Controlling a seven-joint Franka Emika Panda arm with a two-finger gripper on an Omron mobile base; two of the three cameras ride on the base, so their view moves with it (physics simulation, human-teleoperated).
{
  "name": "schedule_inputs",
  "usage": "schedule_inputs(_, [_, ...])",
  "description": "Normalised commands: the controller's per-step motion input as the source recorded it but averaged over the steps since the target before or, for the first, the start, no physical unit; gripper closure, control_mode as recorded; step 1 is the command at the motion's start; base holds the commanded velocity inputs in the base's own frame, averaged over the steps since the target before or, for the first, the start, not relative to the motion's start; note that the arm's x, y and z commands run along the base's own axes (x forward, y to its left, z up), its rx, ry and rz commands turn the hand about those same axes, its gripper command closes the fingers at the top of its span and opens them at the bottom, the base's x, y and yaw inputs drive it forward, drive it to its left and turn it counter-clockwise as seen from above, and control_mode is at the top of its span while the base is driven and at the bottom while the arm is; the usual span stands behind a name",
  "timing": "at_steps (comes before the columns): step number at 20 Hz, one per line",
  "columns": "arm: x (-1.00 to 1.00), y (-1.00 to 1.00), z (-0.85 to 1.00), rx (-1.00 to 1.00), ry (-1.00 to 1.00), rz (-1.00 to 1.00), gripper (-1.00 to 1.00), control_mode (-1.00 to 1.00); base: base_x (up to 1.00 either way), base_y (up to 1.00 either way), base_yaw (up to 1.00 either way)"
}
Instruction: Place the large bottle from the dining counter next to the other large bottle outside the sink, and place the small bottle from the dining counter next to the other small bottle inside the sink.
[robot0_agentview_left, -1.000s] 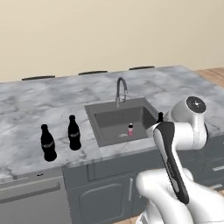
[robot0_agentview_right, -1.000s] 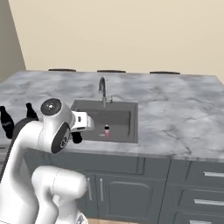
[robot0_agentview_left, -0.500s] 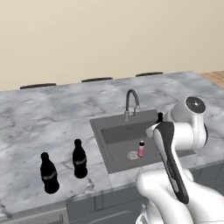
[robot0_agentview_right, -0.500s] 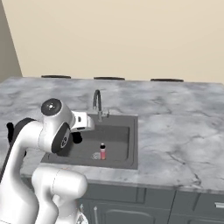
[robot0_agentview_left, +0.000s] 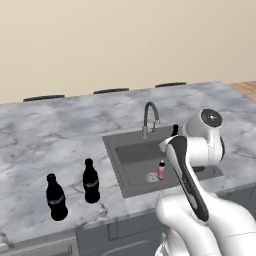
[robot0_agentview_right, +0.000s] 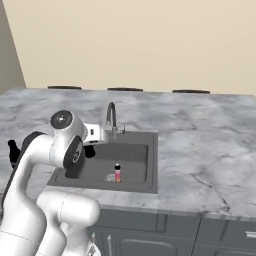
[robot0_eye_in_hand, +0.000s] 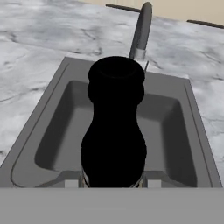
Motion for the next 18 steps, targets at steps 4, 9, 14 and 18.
schedule_inputs(4, [0.14,0.08,-0.01,0.00,0.00,-0.01,1.00,-1.00,0.00,0.00,0.00])
schedule_inputs(9, [-0.09,0.00,-0.05,0.00,0.00,0.00,1.00,-1.00,0.00,0.00,0.00])
schedule_inputs(14, [-0.30,0.01,-0.30,0.00,0.00,0.00,1.00,-1.00,0.00,0.00,0.00])
schedule_inputs(18, [-0.19,0.09,-0.35,0.00,-0.06,-0.01,1.00,-1.00,0.00,0.00,0.00])
